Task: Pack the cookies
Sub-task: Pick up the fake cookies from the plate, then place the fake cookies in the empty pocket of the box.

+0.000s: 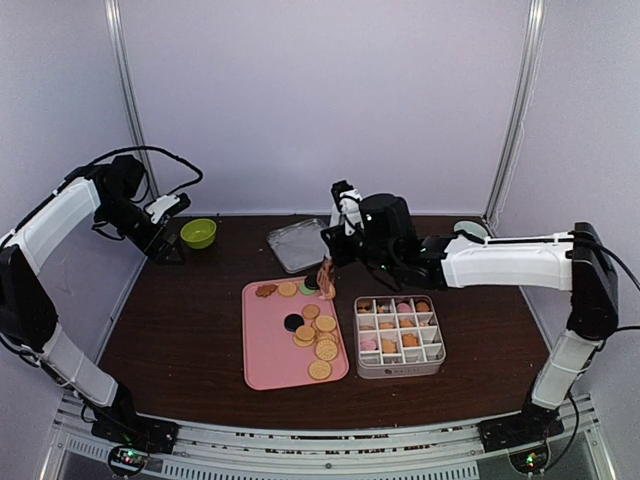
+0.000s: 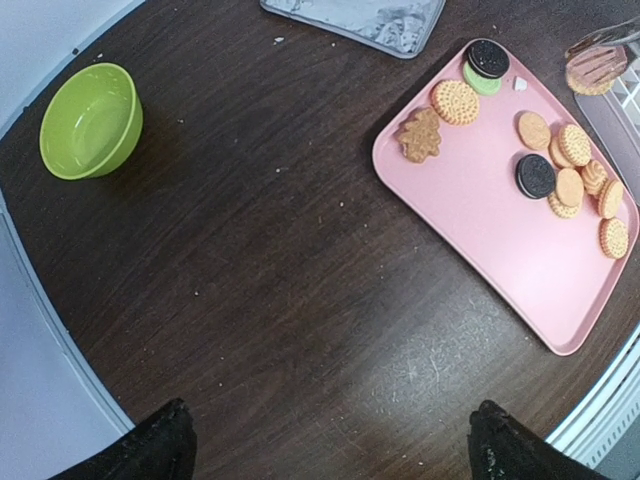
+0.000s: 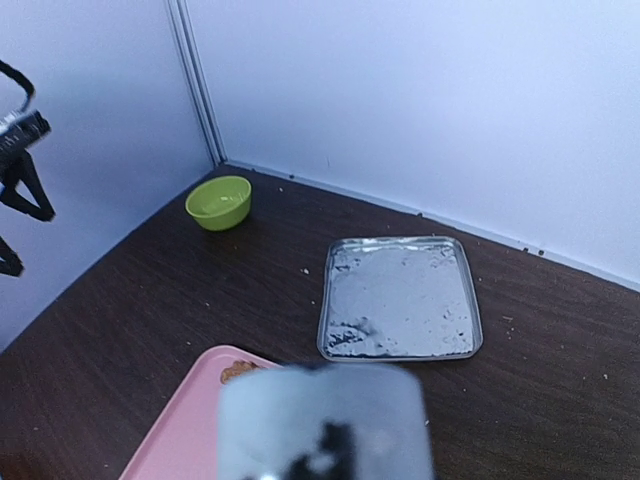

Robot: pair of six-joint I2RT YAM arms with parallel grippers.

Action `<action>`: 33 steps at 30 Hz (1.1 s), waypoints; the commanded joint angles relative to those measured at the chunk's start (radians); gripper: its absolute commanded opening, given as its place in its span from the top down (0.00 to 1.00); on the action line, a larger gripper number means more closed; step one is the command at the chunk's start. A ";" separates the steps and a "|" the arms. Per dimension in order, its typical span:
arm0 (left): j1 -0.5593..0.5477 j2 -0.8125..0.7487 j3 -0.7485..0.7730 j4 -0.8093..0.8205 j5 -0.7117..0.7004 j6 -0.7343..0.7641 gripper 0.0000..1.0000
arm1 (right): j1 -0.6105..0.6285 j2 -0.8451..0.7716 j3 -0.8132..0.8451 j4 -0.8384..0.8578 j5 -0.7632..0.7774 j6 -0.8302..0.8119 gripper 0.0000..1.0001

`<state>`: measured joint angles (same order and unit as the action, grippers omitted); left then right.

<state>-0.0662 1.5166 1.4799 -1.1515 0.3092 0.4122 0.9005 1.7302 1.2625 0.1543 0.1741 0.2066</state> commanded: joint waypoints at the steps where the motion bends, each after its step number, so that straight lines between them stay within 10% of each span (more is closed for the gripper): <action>1: -0.002 0.008 0.031 -0.008 0.007 -0.005 0.02 | -0.016 -0.204 -0.076 0.011 -0.058 0.006 1.00; 17: -0.002 0.022 0.025 -0.008 0.036 0.002 0.02 | -0.057 -0.845 -0.451 -0.469 -0.006 -0.056 1.00; 33: -0.002 0.029 0.024 -0.007 0.047 -0.003 0.02 | -0.105 -0.843 -0.494 -0.491 -0.005 -0.128 1.00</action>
<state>-0.0662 1.5337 1.4834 -1.1553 0.3370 0.4126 0.8085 0.8757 0.7746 -0.3725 0.1574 0.1101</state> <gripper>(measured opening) 0.978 0.248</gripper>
